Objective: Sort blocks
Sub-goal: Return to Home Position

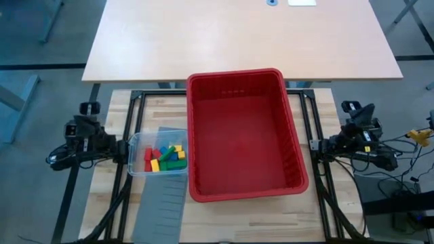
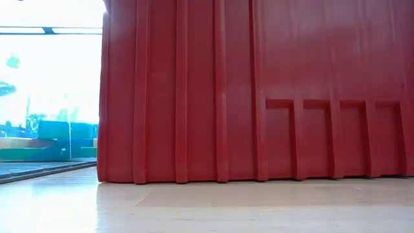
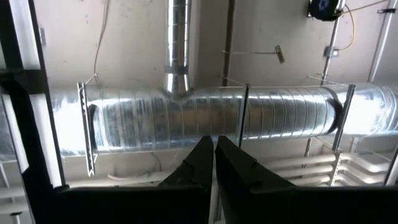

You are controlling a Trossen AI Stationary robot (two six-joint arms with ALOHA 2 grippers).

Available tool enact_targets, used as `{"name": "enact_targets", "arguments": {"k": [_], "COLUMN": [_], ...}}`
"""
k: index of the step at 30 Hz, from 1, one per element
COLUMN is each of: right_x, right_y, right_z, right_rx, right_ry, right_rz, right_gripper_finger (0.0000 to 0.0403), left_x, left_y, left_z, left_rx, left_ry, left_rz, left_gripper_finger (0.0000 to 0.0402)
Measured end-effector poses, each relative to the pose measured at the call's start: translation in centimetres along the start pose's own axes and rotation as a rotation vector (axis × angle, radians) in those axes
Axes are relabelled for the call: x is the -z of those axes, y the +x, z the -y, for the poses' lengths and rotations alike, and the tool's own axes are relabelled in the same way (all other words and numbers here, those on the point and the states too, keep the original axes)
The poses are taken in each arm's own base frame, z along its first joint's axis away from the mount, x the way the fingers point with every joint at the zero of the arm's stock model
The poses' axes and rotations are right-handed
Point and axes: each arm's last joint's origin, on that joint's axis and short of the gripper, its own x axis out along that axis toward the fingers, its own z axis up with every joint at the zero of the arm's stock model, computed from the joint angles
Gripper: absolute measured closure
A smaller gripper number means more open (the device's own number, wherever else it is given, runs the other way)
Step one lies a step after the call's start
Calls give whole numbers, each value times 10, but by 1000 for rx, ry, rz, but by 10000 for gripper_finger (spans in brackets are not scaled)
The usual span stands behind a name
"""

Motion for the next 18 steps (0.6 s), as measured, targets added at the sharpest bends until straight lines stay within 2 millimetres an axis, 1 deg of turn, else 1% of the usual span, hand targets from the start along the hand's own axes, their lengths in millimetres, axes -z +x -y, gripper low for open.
{"name": "enact_targets", "arguments": {"k": [9,12,18], "right_x": [0,0,0], "right_y": [0,0,0], "right_z": [0,0,0], "right_rx": [1,1,1], "right_ry": [-2,-1,-1], "right_rz": [0,0,0], "right_gripper_finger": [403,403,403], "left_x": [-6,-12,-11], "left_y": [0,-1,-1], "left_z": [0,0,0], "left_rx": [2,3,2], "left_ry": [29,31,30], "left_rz": [66,123,118], "left_gripper_finger": [402,402,402]}}
